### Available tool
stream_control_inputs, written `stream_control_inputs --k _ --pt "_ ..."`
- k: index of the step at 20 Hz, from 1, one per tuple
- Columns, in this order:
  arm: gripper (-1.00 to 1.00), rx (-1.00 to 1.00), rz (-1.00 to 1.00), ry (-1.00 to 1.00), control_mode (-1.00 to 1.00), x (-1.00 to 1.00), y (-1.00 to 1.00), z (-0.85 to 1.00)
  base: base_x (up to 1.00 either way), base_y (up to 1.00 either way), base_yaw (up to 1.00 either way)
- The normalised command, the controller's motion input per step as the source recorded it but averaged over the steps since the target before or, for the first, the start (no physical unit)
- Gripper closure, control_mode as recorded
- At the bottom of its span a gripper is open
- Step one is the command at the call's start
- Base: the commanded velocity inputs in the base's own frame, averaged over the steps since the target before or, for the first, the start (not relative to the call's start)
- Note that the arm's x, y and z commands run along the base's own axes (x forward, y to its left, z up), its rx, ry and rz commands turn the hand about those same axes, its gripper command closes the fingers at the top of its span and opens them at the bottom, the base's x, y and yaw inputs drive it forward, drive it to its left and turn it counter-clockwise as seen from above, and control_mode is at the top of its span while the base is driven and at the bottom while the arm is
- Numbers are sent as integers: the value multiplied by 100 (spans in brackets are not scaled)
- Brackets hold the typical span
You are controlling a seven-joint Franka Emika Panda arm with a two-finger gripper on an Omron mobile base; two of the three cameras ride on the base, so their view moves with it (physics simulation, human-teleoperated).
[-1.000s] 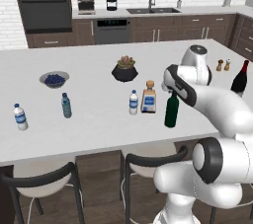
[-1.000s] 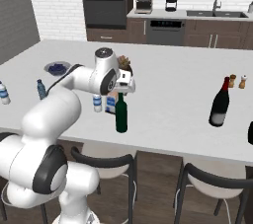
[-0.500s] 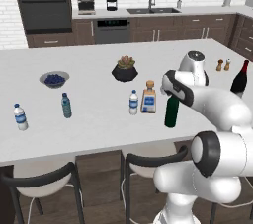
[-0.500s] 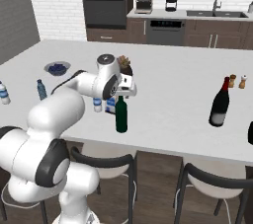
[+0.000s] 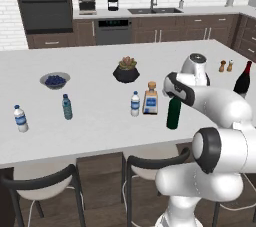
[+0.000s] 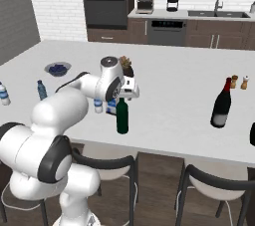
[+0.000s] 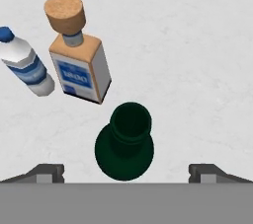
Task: Move the plastic bottles in the middle to the plastics group, and the glass bottles in the middle to the glass group.
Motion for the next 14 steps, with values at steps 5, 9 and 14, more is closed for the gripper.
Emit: stream_control_inputs --k 5,9,14 --pt "-100 0 0 -1 -100 6 0 -19 0 0 0" --pt "-100 1 0 0 -100 8 0 -25 0 0 0" --pt "-100 0 0 -1 -100 9 0 -10 0 0 0"
